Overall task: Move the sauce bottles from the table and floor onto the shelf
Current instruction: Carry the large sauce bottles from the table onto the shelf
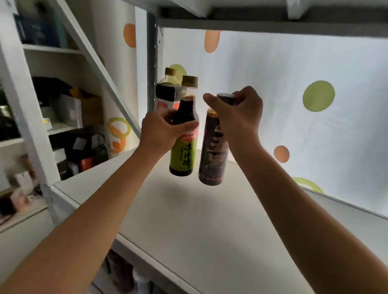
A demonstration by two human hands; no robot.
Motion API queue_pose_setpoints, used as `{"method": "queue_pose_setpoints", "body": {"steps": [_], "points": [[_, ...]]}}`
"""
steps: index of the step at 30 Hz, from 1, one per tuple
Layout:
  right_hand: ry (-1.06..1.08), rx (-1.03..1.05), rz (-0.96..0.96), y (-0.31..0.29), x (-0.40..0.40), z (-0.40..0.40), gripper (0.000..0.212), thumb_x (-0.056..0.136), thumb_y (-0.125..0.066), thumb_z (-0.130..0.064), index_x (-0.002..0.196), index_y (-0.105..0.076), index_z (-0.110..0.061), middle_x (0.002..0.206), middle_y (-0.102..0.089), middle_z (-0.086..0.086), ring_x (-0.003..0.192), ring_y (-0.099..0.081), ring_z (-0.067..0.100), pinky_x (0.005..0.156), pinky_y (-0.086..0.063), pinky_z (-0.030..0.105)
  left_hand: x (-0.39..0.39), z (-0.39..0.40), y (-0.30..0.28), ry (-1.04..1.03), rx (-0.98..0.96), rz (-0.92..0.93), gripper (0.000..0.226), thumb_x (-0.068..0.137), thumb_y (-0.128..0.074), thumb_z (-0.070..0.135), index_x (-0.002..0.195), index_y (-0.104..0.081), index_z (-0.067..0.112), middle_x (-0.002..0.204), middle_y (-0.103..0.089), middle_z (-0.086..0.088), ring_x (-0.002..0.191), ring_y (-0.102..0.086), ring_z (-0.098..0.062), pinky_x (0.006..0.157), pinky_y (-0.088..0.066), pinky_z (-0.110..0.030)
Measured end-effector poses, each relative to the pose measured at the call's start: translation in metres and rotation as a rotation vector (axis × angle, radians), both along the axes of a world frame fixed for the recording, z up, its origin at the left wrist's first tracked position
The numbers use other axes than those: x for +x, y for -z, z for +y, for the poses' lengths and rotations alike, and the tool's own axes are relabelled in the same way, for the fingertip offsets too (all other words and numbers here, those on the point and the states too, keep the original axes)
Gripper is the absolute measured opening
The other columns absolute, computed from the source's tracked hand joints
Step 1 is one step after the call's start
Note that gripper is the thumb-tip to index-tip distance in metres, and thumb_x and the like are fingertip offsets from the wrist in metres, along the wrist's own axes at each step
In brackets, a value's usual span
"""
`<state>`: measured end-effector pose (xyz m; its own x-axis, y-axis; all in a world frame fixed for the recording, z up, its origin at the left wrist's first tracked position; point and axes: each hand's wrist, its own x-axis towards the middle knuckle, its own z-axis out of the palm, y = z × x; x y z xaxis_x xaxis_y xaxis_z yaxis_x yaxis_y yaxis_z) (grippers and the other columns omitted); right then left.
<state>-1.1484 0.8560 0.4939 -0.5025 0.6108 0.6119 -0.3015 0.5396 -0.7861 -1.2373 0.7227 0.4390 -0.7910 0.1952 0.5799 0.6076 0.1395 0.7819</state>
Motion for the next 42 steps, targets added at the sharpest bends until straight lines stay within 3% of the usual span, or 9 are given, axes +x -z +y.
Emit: {"method": "queue_pose_setpoints", "body": {"steps": [3,5,11,16,23,28,31,38,42], "points": [[0.031,-0.032,-0.017,0.003,-0.009,0.010,0.049,0.067,-0.088,-0.038,0.079,-0.047,-0.015,0.071,-0.052,-0.007,0.055,-0.054,-0.001,0.051,-0.041,0.016,-0.029,0.018,-0.006,-0.029,-0.045,0.052,0.042,0.074,-0.078,0.047,0.104,-0.070,0.020,0.095,-0.071,0.011,0.085,-0.067,-0.006,0.074,-0.052,-0.018],[0.057,-0.037,-0.025,0.006,-0.014,0.017,0.049,0.068,-0.088,-0.038,0.080,-0.047,-0.014,0.072,-0.052,-0.006,0.057,-0.053,0.002,0.052,-0.039,0.016,-0.047,0.031,-0.009,-0.051,-0.092,0.088,0.041,0.075,-0.077,0.048,0.103,-0.069,0.019,0.095,-0.071,0.008,0.084,-0.065,-0.008,0.071,-0.048,-0.015],[0.091,-0.029,-0.017,0.014,-0.030,0.032,0.050,0.065,-0.088,-0.037,0.078,-0.044,-0.018,0.075,-0.053,-0.003,0.068,-0.058,0.016,0.063,-0.051,0.031,-0.087,0.061,0.004,-0.116,-0.161,0.104,0.052,0.074,-0.078,0.046,0.111,-0.064,0.013,0.106,-0.071,-0.003,0.094,-0.065,-0.020,0.082,-0.053,-0.032],[0.111,-0.005,-0.015,0.017,-0.037,0.037,0.049,0.066,-0.087,-0.037,0.081,-0.047,-0.014,0.074,-0.053,-0.003,0.066,-0.056,0.013,0.061,-0.047,0.027,-0.096,0.067,0.024,-0.167,-0.221,0.139,0.050,0.077,-0.077,0.042,0.113,-0.062,0.010,0.111,-0.069,-0.008,0.101,-0.064,-0.026,0.079,-0.042,-0.025],[0.141,0.005,-0.101,0.031,-0.065,0.046,0.051,0.065,-0.084,-0.047,0.076,-0.044,-0.019,0.071,-0.054,-0.005,0.068,-0.058,0.018,0.066,-0.056,0.042,-0.111,0.075,0.040,-0.255,-0.176,0.179,0.056,0.080,-0.076,0.040,0.123,-0.059,0.008,0.120,-0.058,-0.011,0.109,-0.058,-0.027,0.094,-0.045,-0.030],[0.199,0.032,-0.168,0.030,-0.092,0.049,0.051,0.065,-0.082,-0.051,0.073,-0.041,-0.023,0.069,-0.053,-0.010,0.065,-0.058,0.013,0.062,-0.055,0.039,-0.116,0.075,0.041,-0.260,-0.147,0.223,0.052,0.083,-0.072,0.039,0.126,-0.057,0.014,0.118,-0.066,-0.007,0.106,-0.063,-0.026,0.092,-0.052,-0.035],[0.249,0.068,-0.229,0.024,-0.108,0.049,0.049,0.068,-0.080,-0.053,0.074,-0.042,-0.022,0.069,-0.054,-0.011,0.062,-0.053,0.007,0.057,-0.040,0.028,-0.120,0.075,0.041,-0.264,-0.137,0.225,0.046,0.084,-0.071,0.039,0.120,-0.058,0.015,0.111,-0.069,-0.005,0.099,-0.065,-0.023,0.087,-0.052,-0.032],[0.342,0.164,-0.284,0.020,-0.142,0.046,0.050,0.072,-0.075,-0.057,0.074,-0.039,-0.022,0.082,-0.055,-0.005,0.058,-0.043,0.004,0.051,-0.026,0.025,-0.123,0.075,0.039,-0.255,-0.134,0.282,0.046,0.082,-0.075,0.030,0.119,-0.064,0.005,0.110,-0.069,-0.012,0.102,-0.064,-0.027,0.091,-0.050,-0.034],[0.388,0.240,-0.311,0.026,-0.152,0.043,0.048,0.074,-0.073,-0.058,0.080,-0.043,-0.020,0.086,-0.055,-0.003,0.065,-0.051,0.013,0.057,-0.031,0.026,-0.126,0.074,0.040,-0.245,-0.155,0.275,0.051,0.082,-0.074,0.029,0.124,-0.062,0.004,0.116,-0.064,-0.013,0.106,-0.061,-0.027,0.095,-0.050,-0.037]]}}
